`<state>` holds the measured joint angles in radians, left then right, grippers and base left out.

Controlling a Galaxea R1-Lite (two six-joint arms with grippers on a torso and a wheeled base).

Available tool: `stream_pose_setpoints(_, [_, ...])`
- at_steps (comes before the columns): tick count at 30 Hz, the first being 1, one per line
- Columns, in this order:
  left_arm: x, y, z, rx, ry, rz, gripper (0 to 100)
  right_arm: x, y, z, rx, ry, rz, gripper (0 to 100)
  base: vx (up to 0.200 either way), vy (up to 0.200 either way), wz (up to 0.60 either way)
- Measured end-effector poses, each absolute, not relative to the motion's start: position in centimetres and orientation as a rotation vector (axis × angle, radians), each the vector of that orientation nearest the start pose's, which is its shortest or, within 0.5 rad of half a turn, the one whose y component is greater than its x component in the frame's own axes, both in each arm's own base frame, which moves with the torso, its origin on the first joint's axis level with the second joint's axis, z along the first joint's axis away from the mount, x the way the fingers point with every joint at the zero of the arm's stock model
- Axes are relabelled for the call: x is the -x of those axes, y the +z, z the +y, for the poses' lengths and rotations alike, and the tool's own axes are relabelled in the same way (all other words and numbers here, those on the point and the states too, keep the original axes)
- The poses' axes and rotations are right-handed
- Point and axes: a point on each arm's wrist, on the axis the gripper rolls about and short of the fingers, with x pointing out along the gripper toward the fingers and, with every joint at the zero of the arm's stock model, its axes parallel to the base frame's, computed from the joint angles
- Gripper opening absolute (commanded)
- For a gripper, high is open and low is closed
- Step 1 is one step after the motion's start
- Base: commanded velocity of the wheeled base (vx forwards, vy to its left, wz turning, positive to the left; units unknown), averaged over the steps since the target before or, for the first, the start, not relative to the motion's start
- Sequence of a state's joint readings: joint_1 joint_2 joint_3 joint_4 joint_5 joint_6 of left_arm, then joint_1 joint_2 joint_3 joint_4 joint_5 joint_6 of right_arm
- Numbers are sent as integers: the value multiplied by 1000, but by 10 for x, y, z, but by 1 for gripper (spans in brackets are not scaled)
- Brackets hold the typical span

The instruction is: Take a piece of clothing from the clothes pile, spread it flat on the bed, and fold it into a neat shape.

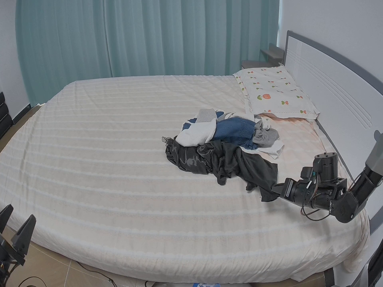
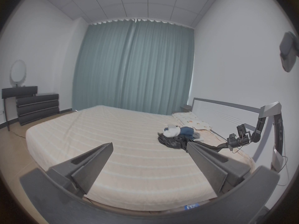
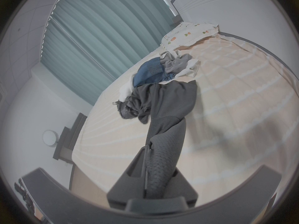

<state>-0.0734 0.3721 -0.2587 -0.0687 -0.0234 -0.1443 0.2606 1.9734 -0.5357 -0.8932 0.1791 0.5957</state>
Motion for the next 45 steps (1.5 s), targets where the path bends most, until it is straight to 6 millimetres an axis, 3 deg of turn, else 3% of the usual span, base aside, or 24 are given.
stream_pose_setpoints(6, [-56,178,-11,180,-205,190,100,-262,72,83,-584,300,674,0,0,0,0])
stream_pose_setpoints(13, [-116,178,-36,265,-257,329,100,-240,81,88,-630,330,684,0,0,0,0])
stream_pose_setpoints(19, [-169,164,-76,366,-292,455,100,-213,94,95,-658,395,683,0,0,0,0])
stream_pose_setpoints(26, [-217,127,-142,414,-344,611,100,-166,123,111,-669,587,664,0,0,0,0])
stream_pose_setpoints(30, [-230,112,-179,472,-384,666,100,-145,138,119,-672,709,648,0,0,0,0])
stream_pose_setpoints(34, [-236,103,-202,527,-419,714,100,-135,143,125,-666,782,653,0,0,0,0])
stream_pose_setpoints(45, [-237,94,-223,675,-454,830,100,-154,150,151,-668,859,578,0,0,0,0])
